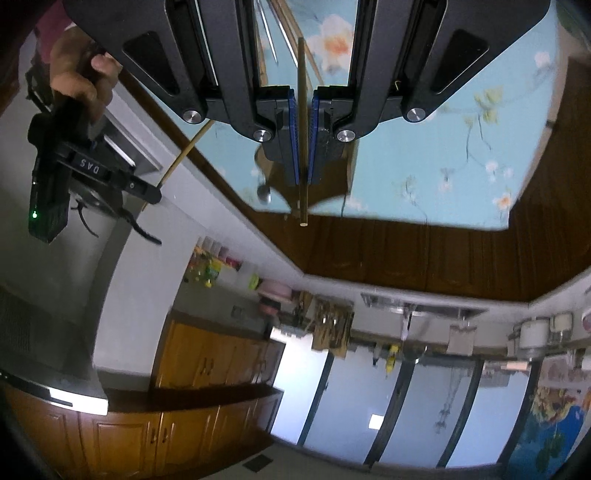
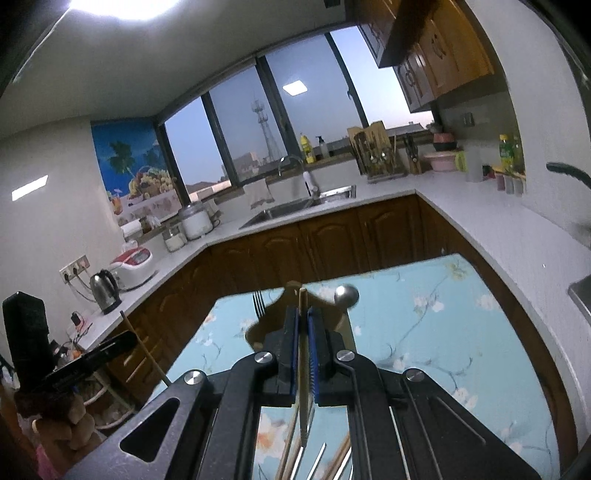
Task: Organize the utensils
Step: 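Lift both chopsticks upright, lower them into the caddy and open both tools, then withdraw both tools from the caddy back to the remaining chopsticks, then close the left tool on a chopstick while the right tool grasps another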
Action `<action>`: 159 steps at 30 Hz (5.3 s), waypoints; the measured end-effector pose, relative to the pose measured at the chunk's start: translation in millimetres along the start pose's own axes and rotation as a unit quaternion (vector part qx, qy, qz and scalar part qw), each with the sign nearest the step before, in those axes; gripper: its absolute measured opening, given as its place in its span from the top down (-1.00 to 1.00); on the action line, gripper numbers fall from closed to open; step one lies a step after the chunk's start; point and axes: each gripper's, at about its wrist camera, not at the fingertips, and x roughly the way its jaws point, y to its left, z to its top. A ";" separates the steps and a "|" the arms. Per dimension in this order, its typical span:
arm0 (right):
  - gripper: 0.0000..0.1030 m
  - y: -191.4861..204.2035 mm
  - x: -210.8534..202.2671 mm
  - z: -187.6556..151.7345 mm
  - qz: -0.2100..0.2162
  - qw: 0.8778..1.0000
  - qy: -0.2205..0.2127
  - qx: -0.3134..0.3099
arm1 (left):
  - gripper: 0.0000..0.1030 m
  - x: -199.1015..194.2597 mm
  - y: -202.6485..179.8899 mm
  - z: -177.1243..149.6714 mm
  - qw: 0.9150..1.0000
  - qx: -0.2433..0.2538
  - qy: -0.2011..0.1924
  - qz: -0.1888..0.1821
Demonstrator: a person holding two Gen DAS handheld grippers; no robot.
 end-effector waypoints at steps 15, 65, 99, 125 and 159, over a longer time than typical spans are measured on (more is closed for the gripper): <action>0.90 -2.1 49.8 78.7 -0.026 0.996 -0.084 -0.012 | 0.92 63.1 11.4 85.6 0.994 0.013 -0.102 0.048; -0.91 -57.7 39.0 -23.0 -0.002 0.995 -0.035 0.089 | -0.73 64.6 54.1 -35.7 0.989 -0.083 -0.013 0.123; -0.90 -70.3 16.0 -151.8 -0.090 0.986 0.127 0.058 | -0.73 48.8 23.8 -161.6 0.978 -0.079 0.149 0.120; 0.30 -87.1 55.7 -176.9 -0.123 0.962 0.243 -0.002 | -0.73 115.3 30.0 -161.5 0.969 -0.076 0.208 0.112; 0.63 -76.2 123.7 -155.1 -0.094 0.963 0.252 0.003 | 0.15 209.5 13.2 -163.6 0.955 0.011 0.278 0.103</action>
